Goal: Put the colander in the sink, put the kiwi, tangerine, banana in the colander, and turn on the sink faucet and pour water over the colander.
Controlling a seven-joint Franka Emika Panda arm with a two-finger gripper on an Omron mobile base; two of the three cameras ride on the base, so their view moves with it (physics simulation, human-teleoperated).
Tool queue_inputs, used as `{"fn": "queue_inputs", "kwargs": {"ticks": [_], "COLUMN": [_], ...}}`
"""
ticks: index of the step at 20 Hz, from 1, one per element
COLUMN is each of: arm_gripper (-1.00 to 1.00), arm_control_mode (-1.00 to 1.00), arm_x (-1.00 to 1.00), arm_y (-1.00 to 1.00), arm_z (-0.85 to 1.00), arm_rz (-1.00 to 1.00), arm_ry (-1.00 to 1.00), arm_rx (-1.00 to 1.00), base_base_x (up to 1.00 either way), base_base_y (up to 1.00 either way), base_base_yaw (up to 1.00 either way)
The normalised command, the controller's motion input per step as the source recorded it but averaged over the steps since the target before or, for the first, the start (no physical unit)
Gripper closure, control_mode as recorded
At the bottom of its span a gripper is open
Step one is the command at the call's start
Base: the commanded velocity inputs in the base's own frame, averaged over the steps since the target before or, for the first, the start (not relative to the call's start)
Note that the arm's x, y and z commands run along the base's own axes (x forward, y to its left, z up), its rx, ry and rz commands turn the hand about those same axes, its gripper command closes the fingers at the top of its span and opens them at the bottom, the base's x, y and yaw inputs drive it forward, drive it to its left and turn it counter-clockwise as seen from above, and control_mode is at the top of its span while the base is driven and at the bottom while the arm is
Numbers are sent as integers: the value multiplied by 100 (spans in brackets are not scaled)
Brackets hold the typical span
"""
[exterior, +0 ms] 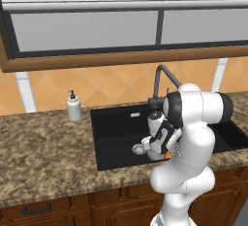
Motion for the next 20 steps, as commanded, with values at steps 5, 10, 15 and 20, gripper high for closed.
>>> {"fn": "queue_inputs", "kwargs": {"ticks": [5,10,15,20], "arm_gripper": [100,100,100,100], "arm_control_mode": [-100,-100,-100,-100], "arm_x": [7,12,15,15], "arm_y": [0,-2,0,-2], "arm_z": [-20,-20,-16,-11], "arm_rz": [4,2,2,3], "arm_ry": [2,7,3,2], "arm_rx": [5,5,5,3], "base_base_x": [0,0,0,0], "base_base_y": [0,0,0,0], "base_base_yaw": [0,0,0,0]}}
